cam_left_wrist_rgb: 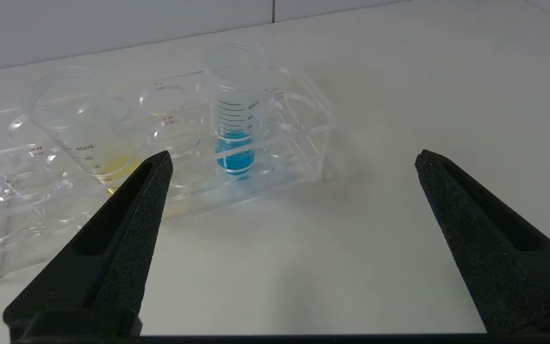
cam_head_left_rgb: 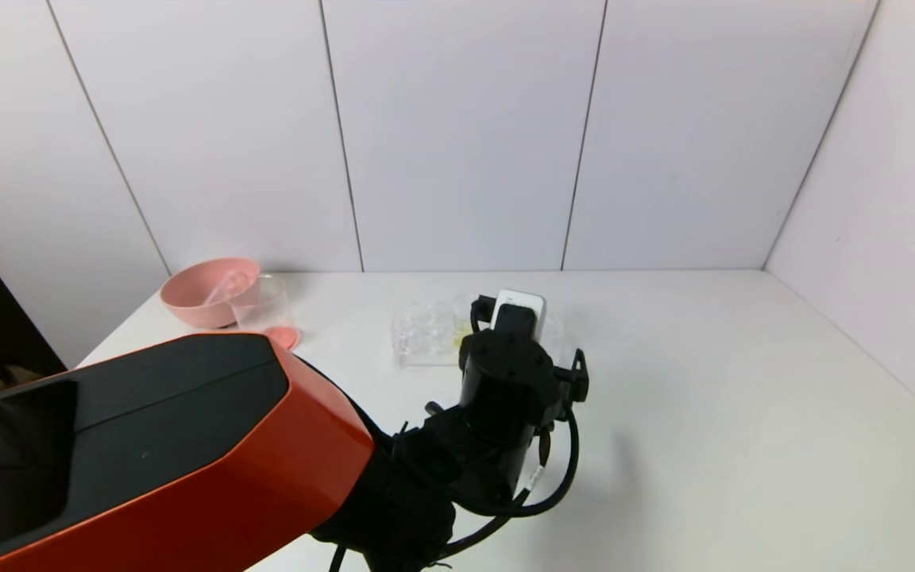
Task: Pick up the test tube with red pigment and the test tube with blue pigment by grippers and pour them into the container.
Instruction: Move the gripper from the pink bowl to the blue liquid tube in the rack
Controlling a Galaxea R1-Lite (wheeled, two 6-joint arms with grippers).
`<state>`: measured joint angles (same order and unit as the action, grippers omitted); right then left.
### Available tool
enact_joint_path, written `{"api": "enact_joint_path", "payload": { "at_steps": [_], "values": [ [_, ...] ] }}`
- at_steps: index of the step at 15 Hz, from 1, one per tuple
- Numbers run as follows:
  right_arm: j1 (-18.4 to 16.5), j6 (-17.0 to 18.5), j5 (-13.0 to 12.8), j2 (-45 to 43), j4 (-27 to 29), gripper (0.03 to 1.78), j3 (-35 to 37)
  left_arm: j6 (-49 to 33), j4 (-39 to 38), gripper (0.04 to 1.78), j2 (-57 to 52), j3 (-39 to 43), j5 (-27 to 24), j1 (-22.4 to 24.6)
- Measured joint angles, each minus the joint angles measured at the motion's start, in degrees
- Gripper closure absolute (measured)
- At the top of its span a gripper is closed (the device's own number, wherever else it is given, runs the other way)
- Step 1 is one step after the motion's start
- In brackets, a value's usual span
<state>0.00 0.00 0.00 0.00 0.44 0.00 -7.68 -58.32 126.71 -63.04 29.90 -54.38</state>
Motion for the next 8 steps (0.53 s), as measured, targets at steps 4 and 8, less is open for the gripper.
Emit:
{"api": "enact_joint_path", "payload": {
  "at_steps": [4,8],
  "values": [
    [0.00,0.00,0.00,0.00,0.00,0.04,0.00,0.05,0.05,0.04,1.38,-2.12,1.12,1.02],
    [0.00,0.00,0.00,0.00,0.00,0.04,0.00,0.09,0.59,0.04,2.17,-4.24,1.12,1.85]
  ]
}}
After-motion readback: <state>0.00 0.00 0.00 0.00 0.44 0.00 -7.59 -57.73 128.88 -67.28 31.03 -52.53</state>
